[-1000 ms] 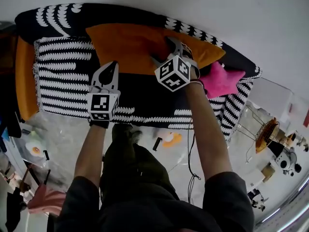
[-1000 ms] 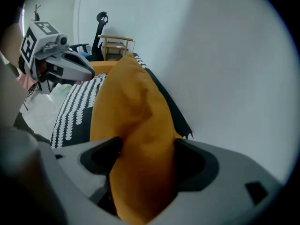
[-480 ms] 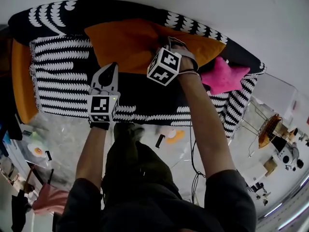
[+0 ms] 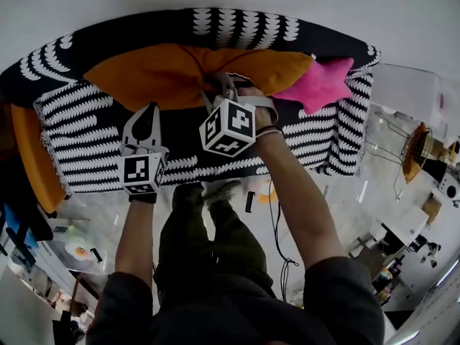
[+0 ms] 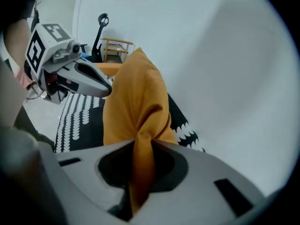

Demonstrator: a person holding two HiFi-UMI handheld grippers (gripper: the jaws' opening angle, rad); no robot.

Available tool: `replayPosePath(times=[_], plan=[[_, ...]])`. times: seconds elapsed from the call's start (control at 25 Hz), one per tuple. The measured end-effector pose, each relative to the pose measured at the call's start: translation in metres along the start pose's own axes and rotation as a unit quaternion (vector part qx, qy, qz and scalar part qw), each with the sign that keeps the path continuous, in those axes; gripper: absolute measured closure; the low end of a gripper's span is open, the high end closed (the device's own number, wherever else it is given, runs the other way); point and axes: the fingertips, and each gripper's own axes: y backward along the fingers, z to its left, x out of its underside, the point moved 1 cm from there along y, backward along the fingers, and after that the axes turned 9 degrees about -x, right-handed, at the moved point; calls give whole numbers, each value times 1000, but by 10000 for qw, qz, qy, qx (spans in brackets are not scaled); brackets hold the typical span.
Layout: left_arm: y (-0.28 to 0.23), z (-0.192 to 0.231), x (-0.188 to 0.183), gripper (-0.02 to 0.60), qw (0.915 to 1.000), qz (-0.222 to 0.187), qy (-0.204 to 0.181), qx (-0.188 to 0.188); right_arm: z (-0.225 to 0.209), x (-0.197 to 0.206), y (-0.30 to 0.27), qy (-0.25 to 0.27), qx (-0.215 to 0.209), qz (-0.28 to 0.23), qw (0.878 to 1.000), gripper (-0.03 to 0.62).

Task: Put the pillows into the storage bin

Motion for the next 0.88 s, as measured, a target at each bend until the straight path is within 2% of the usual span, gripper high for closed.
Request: replayPosePath(times=[0.2, 0.32, 0.44, 0.56, 0.68, 0.88], plan=[[26, -43, -23, 581, 9991, -238, -237, 258, 15, 23, 74, -714, 373, -331, 9962, 560], [35, -92, -32, 581, 9969, -365, -434, 545, 27, 58, 121, -1214, 546, -517, 9898, 560], [45, -153, -43, 581, 9915, -524, -657, 994, 44, 107, 170, -1852, 858, -641, 9768, 562], [63, -218, -47, 581, 9827, -635, -870, 1509, 69, 160, 218, -2479, 1249, -674, 9583, 562], [77, -295, -31, 581, 9722, -616, -1107, 1971, 99, 229, 263, -2987, 1616, -626, 9385, 562], [100, -433, 11, 581, 9373, -416, -1627, 3055, 170, 362, 328, -4152, 2330, -391, 8785, 562]])
